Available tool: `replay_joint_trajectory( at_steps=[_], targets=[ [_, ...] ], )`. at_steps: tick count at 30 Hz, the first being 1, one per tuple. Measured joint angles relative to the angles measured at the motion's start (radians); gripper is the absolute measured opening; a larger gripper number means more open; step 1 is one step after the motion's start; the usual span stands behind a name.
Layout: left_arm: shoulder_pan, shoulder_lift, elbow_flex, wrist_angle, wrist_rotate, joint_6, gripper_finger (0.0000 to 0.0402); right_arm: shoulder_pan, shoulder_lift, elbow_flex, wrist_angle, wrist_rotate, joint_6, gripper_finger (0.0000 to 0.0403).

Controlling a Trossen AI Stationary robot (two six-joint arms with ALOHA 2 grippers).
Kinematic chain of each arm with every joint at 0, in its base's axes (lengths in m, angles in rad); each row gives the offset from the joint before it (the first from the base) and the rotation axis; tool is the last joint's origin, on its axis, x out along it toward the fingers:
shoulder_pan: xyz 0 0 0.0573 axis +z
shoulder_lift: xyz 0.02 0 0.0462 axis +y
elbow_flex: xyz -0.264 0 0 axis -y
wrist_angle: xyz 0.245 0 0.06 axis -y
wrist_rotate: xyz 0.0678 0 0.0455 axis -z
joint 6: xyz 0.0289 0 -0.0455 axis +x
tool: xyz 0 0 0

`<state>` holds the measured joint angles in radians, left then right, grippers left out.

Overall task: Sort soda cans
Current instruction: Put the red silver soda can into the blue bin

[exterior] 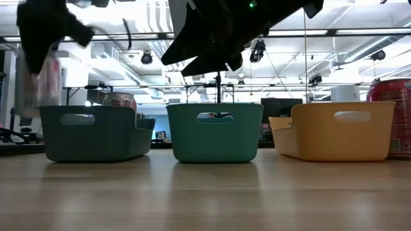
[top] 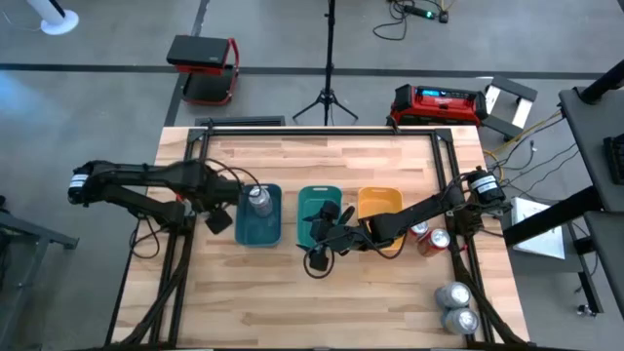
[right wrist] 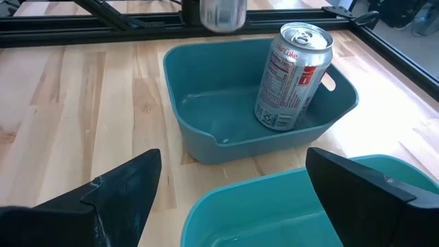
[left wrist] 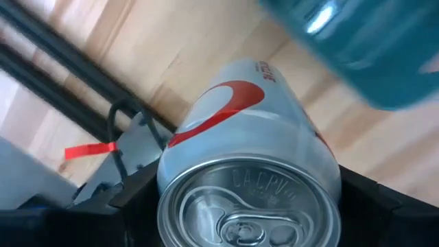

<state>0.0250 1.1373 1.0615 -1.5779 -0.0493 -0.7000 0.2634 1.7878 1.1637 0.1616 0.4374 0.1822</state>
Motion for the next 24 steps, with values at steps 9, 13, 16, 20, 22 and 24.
replay_joint_trajectory(
  at_steps=[9, 13, 16, 20, 22, 24],
  targets=[
    [-0.041, -0.01, 0.235, 0.078, -0.041, 0.01, 0.0288, -0.002, 0.0, 0.0, 0.003, 0.002, -0.01, 0.0359],
    [-0.086, 0.028, 0.26, 0.104, -0.069, 0.011, 0.0288, -0.002, 0.0, 0.0, 0.004, 0.005, -0.01, 0.0359],
    [-0.124, 0.065, 0.251, 0.144, -0.069, 0.013, 0.0288, -0.004, 0.0, 0.0, 0.005, 0.008, -0.01, 0.0359],
    [-0.16, 0.124, 0.237, 0.139, -0.053, 0.003, 0.0288, -0.009, 0.0, 0.0, 0.005, 0.008, -0.007, 0.0359],
    [-0.168, 0.15, 0.237, 0.144, -0.054, -0.019, 0.0288, -0.011, 0.0, 0.0, 0.005, 0.008, -0.007, 0.0359],
    [-0.17, 0.178, 0.237, 0.147, -0.057, -0.044, 0.0288, -0.012, 0.0, -0.001, 0.005, 0.008, -0.007, 0.0359]
  ],
)
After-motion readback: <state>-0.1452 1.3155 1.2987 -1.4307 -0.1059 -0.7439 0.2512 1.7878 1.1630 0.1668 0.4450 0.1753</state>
